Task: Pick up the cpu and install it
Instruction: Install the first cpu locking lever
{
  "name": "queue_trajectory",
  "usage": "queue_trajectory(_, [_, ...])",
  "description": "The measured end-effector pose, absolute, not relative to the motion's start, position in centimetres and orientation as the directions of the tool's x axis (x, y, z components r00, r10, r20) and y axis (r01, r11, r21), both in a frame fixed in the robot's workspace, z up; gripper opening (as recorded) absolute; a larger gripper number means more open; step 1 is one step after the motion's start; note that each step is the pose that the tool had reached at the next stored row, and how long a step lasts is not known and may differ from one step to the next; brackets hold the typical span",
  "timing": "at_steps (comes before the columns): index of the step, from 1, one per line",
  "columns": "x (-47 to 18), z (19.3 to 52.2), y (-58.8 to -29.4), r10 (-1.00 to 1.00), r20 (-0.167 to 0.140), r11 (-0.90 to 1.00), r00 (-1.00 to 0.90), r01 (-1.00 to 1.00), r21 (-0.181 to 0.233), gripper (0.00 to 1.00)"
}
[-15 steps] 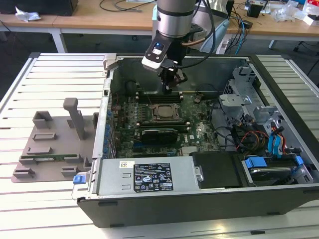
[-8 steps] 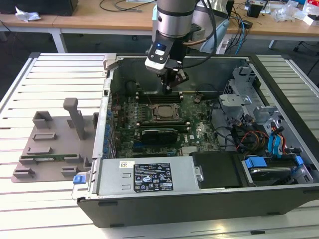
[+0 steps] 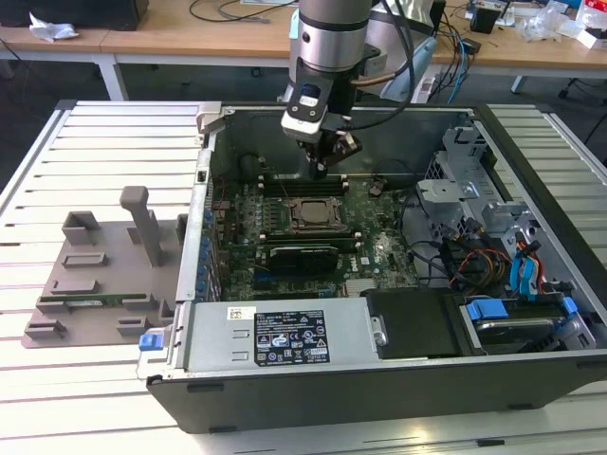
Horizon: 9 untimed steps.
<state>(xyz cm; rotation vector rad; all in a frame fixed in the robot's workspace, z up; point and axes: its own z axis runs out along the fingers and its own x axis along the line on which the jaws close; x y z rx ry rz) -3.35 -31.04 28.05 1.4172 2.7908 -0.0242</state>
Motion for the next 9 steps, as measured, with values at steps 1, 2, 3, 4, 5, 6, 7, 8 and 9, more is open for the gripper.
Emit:
queue_trajectory(1, [-3.35,28.06,-31.04,0.803,-0.017,0.596,-0.596,0.803,-0.009,0.11])
queue_trajectory(2, [-3.35,28.06,-31.04,0.798,-0.017,0.603,-0.603,0.798,-0.009,0.11])
queue_trajectory(3, [-3.35,28.05,-31.04,0.793,-0.017,0.609,-0.609,0.793,-0.009,0.11])
queue_trajectory(4, [-3.35,28.05,-31.04,0.788,-0.017,0.615,-0.615,0.789,-0.009,0.11])
queue_trajectory(5, [-3.35,28.06,-31.04,0.784,-0.017,0.62,-0.62,0.785,-0.009,0.11])
queue_trajectory(6, [-3.35,28.05,-31.04,0.774,-0.017,0.632,-0.632,0.775,-0.009,0.11])
queue_trajectory(7, [-3.35,28.05,-31.04,0.765,-0.017,0.644,-0.644,0.765,-0.009,0.11])
queue_trajectory(8, [-3.35,28.05,-31.04,0.748,-0.017,0.663,-0.663,0.748,-0.009,0.11])
queue_trajectory(9, [-3.35,28.05,-31.04,0.738,-0.017,0.674,-0.674,0.738,-0.009,0.11])
